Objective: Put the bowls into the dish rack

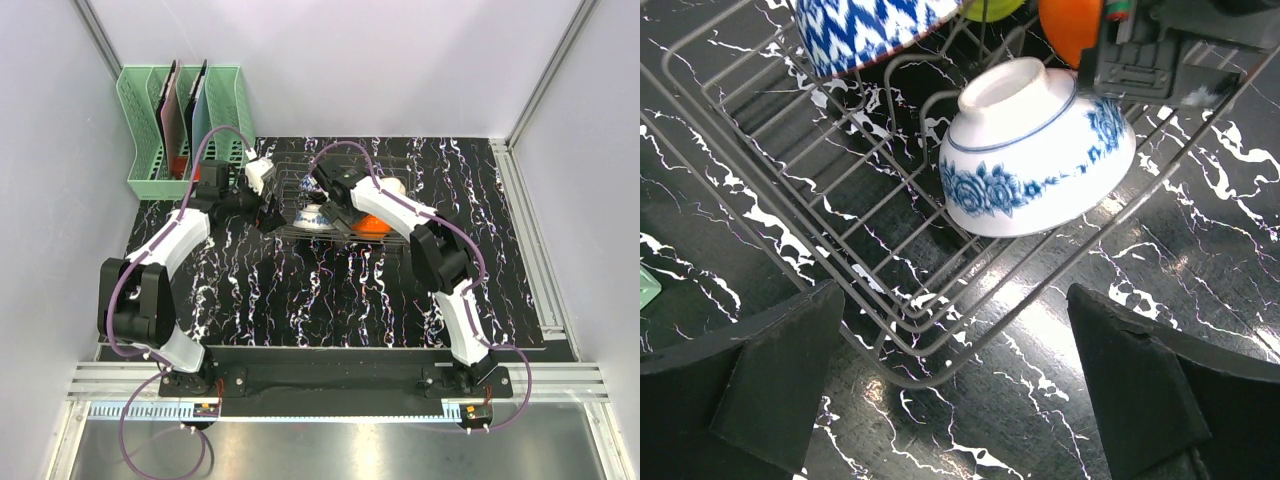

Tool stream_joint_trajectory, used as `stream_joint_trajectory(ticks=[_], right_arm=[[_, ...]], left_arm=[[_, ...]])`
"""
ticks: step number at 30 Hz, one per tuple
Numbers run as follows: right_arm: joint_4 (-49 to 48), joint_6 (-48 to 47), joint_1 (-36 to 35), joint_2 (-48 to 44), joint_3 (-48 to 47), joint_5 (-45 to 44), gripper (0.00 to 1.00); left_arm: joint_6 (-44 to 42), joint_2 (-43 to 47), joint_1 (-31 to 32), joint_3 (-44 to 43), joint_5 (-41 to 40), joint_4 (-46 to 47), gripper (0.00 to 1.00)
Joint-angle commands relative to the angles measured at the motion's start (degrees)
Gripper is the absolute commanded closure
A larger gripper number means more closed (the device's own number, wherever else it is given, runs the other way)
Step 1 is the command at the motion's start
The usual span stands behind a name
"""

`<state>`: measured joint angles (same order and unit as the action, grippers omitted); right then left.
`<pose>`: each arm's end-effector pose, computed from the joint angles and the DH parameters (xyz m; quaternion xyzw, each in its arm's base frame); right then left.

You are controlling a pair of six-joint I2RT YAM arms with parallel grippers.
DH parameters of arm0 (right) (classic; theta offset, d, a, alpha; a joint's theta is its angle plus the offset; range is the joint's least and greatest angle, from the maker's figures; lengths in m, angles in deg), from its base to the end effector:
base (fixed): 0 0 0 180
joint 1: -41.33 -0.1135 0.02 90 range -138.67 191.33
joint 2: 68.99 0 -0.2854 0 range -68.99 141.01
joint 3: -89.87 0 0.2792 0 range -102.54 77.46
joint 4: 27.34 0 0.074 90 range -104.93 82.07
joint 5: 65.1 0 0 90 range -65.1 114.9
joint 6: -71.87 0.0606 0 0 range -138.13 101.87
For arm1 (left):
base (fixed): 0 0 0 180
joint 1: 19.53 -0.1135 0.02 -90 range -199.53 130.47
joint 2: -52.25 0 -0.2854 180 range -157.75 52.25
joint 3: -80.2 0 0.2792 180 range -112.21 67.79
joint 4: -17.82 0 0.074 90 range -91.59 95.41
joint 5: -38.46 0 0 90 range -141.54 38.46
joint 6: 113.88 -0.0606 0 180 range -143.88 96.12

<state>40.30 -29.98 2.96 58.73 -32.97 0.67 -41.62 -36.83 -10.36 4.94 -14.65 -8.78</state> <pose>0.4166 0.2981 0.1922 -0.3812 0.8886 -0.1678 0.1922 0.3691 -0.0964 0.2528 0.3294 0.8067 -0.2567 0.4181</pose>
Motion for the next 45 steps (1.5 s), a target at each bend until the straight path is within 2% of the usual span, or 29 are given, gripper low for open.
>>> stream_joint_trajectory(ticks=[1,5,14,23,36,40,41,45], right_arm=[[1.8,3.1,-1.1,3.1,4.3,22.3,0.07],[1.6,2.9,-1.0,2.6,4.5,22.4,0.01],[1.2,2.6,-0.8,-5.8,4.9,21.3,0.01],[0.5,0.7,0.6,-13.7,6.0,9.5,0.0],[-2.8,2.0,5.8,-19.1,6.0,5.8,0.0],[-2.7,1.1,9.1,-24.3,5.1,8.6,0.0],[-2.6,1.1,10.8,-27.6,5.4,11.5,0.0],[-2.6,-0.3,16.1,-37.3,8.8,20.1,0.0]], left_arm=[[-1.2,2.5,0.0,0.3,-0.2,1.5,0.01],[-1.2,2.5,-0.1,0.3,-0.2,1.4,0.01],[-1.4,2.7,-0.4,0.3,-0.7,1.4,0.01],[-0.3,2.9,-0.5,-1.0,-2.9,1.1,0.01],[-1.4,5.8,-0.4,-1.2,-3.1,-3.3,0.01],[-3.5,7.6,-0.9,-4.7,0.0,-11.3,0.01],[-3.1,8.2,-1.2,-5.2,0.1,-12.4,0.01],[-0.4,14.0,-2.4,-3.8,-3.6,-13.1,0.01]])
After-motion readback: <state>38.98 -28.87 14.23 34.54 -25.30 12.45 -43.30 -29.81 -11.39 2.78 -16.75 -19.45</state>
